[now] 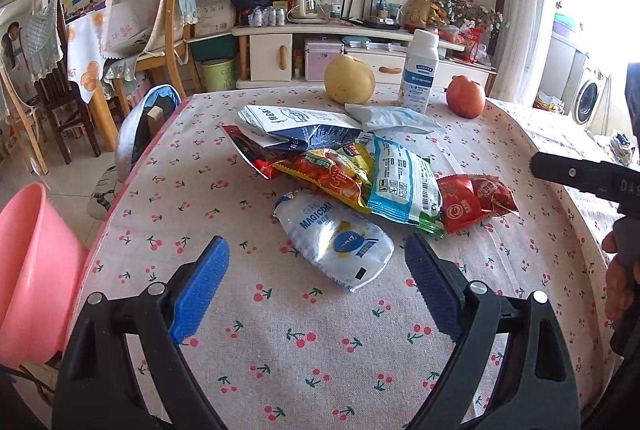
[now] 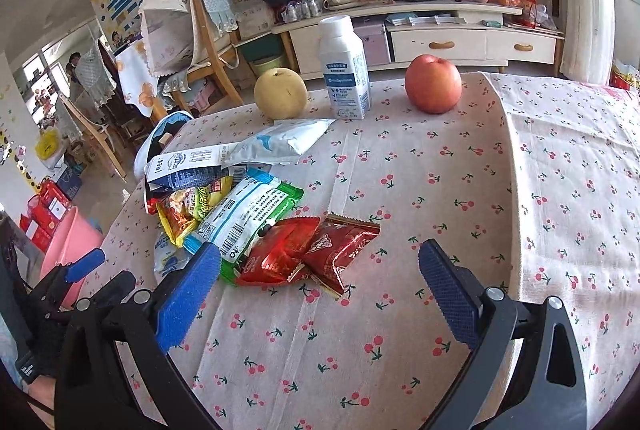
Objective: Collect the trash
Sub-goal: 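Move both tools back over the table toward the remaining wrappers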
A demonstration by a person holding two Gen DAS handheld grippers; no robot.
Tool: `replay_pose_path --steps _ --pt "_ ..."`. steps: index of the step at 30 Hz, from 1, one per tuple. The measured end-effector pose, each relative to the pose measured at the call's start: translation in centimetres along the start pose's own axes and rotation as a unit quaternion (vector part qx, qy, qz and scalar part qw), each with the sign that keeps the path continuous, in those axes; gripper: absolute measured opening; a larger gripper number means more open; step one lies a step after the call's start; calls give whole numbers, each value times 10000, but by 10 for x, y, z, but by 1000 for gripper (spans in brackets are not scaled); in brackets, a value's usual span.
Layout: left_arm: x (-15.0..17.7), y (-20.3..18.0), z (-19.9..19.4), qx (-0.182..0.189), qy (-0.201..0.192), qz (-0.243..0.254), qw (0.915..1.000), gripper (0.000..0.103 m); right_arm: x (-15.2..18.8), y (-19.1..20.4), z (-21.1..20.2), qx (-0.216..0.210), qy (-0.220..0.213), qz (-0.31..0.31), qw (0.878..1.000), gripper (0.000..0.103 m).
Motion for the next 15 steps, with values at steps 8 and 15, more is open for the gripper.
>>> replay_pose_path --steps 8,15 --pt "-1 6 0 125 97 -122 9998 90 -2 7 28 -402 383 -287 9980 98" --pt "-3 6 -1 192 123 -186 9996 90 2 0 49 -383 747 -450 9955 98"
Point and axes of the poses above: each gripper's, at about its wrist camera, not at the fingertips, and z roughly the way its jaws point, y to its left, x to its underside, the point moved 4 cm from there along z, roughly the way its jaws point, and after that the axes turned 13 degrees about -x, right-handed, at the moved point
